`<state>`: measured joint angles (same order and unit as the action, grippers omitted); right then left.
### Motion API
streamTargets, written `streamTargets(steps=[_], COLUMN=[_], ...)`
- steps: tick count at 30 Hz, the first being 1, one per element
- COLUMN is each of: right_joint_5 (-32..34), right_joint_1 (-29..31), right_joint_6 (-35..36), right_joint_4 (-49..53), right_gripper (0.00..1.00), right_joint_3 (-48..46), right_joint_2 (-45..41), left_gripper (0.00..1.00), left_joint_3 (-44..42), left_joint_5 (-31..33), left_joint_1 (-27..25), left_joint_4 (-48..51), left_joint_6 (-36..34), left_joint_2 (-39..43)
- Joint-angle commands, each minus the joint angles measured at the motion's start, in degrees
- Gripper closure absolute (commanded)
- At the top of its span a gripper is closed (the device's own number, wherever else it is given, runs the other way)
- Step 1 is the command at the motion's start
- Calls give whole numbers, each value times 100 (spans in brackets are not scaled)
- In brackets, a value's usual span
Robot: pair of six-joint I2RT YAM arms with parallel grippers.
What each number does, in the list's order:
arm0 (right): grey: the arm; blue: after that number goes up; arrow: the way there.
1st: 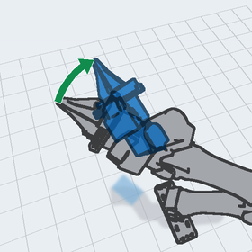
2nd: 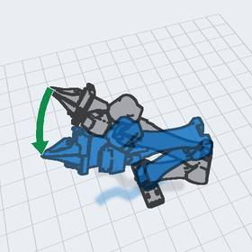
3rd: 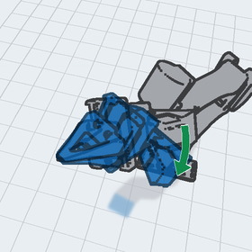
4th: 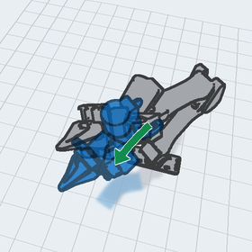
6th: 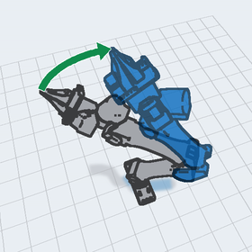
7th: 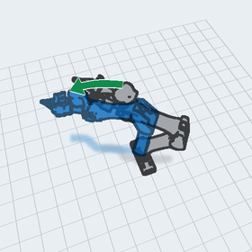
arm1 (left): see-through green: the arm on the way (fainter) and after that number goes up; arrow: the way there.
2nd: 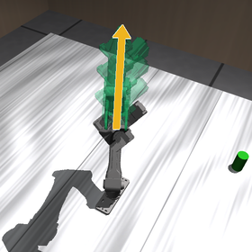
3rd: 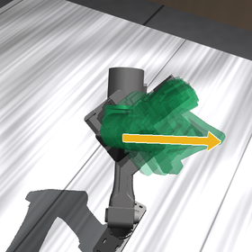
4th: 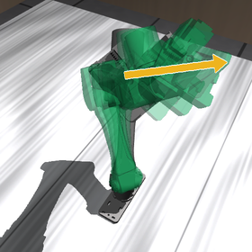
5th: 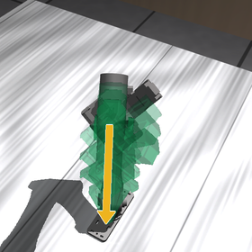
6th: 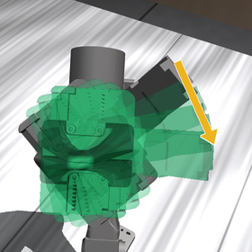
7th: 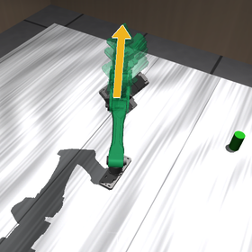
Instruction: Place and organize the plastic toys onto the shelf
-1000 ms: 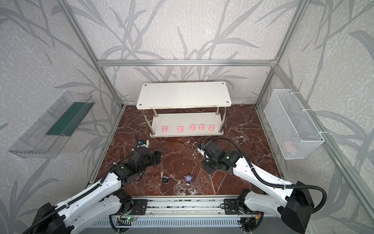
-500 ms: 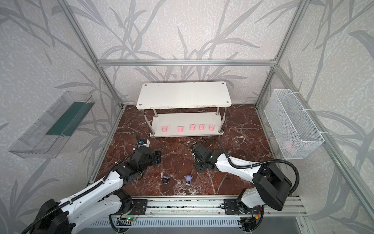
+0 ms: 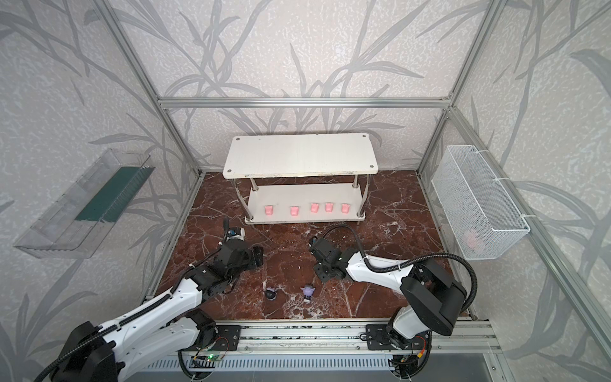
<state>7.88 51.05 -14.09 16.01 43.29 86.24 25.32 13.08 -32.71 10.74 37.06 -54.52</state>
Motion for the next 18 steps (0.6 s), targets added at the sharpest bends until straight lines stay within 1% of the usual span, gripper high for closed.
streamTargets(steps=[1,9,15,18], right_joint_5=[98,170,210,206], right_joint_1=[96,168,161,163], right_joint_6=[-137,-305,-296,-298], right_joint_4=[-10,16,82,125], right_gripper=[62,55,53,50], right_joint_3=[-179,-344,-303,-260], right_joint_2=[106,-97,-167,-220], left_gripper=[20,20,20,20], left_joint_3=[-80,-76,-54,-57], left_joint_5=[99,87,54,50], left_joint_1=[44,54,50,48], left_joint_4=[-37,-59,-105,-125], left_joint_6=[37,56,66,71], left_joint_2=[-31,-50,-127,-146])
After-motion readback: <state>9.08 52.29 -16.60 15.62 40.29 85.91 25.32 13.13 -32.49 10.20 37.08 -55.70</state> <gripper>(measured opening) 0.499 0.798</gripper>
